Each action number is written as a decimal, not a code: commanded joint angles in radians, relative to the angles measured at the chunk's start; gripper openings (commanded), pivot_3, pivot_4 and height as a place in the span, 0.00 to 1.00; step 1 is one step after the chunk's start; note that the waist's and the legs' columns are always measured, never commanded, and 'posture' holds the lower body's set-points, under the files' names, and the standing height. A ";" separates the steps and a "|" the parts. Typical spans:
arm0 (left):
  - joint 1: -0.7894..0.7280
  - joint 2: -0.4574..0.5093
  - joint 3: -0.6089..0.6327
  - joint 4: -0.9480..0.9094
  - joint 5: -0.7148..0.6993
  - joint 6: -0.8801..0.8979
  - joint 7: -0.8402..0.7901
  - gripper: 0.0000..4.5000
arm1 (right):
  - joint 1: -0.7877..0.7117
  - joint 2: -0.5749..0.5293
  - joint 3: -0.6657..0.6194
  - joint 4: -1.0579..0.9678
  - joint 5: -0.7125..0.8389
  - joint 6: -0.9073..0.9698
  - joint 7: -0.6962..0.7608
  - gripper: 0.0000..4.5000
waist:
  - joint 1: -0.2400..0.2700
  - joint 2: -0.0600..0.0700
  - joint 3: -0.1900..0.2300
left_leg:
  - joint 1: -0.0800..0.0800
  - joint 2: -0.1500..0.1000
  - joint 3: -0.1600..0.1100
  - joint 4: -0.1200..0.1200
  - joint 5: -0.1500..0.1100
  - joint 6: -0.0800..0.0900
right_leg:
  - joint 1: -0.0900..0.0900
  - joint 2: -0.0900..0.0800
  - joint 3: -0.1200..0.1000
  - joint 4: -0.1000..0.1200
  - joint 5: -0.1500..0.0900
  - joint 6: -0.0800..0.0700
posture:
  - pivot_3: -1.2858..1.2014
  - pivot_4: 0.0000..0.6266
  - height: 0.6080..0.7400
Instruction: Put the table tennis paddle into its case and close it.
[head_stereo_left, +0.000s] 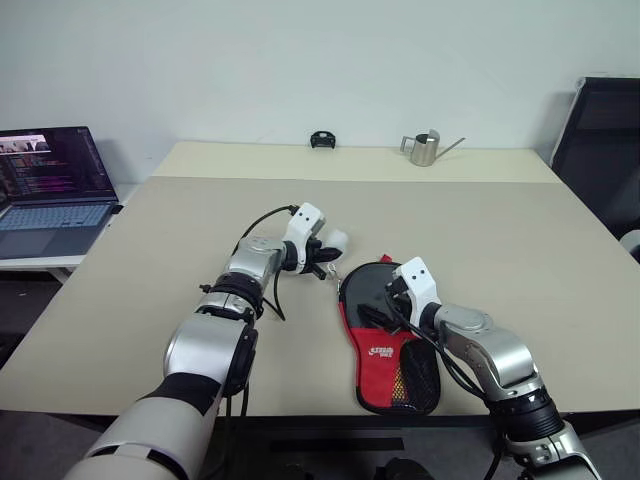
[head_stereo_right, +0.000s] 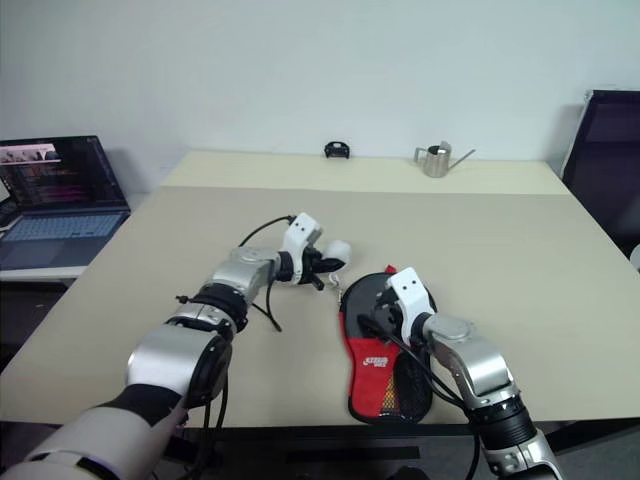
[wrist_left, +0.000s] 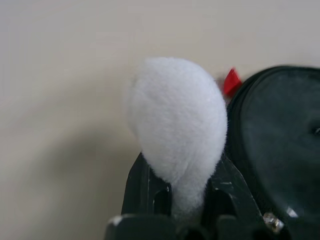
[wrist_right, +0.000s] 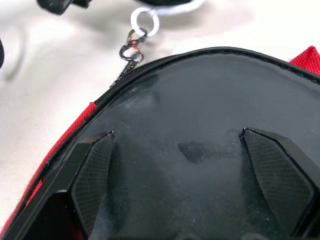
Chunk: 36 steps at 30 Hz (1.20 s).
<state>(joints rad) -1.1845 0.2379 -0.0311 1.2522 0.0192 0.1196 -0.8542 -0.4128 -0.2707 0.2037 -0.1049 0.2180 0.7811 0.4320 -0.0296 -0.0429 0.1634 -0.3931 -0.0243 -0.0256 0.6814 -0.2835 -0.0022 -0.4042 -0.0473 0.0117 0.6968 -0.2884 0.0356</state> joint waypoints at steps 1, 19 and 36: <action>-0.065 -0.011 0.008 0.005 0.015 -0.050 0.066 0.06 | 0.054 0.015 0.035 0.106 -0.019 0.040 -0.006 1.00 | -0.002 -0.001 -0.001 | 0.000 0.000 0.000 0.000 0.000 0.000 | 0.000 0.000 0.000 0.000 0.000 0.000 | 0.52 0.24 1.00; -0.095 -0.123 -0.024 0.099 0.154 -0.128 0.326 0.06 | 0.108 0.087 0.030 0.099 -0.054 0.057 -0.055 1.00 | -0.001 -0.002 -0.007 | 0.015 0.001 -0.002 -0.002 0.000 0.000 | 0.016 0.001 0.000 -0.003 0.000 0.000 | 0.52 0.24 1.00; -0.149 -0.205 0.002 0.122 0.221 -0.149 0.587 0.06 | 0.263 0.067 -0.001 -0.117 -0.051 0.185 -0.124 1.00 | 0.004 -0.002 -0.010 | 0.013 0.000 -0.007 -0.004 0.000 0.000 | 0.019 0.000 -0.005 -0.012 0.000 0.001 | 0.52 0.24 1.00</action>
<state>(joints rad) -1.2802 0.0350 -0.0420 1.3914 0.2374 -0.0038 -0.2941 -0.2277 -0.1897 0.1825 -0.3012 0.1587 0.8405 0.3116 -0.0255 -0.0450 0.1536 -0.3800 -0.0239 -0.0333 0.6771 -0.2839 -0.0024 -0.3849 -0.0471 0.0062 0.6840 -0.2884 0.0366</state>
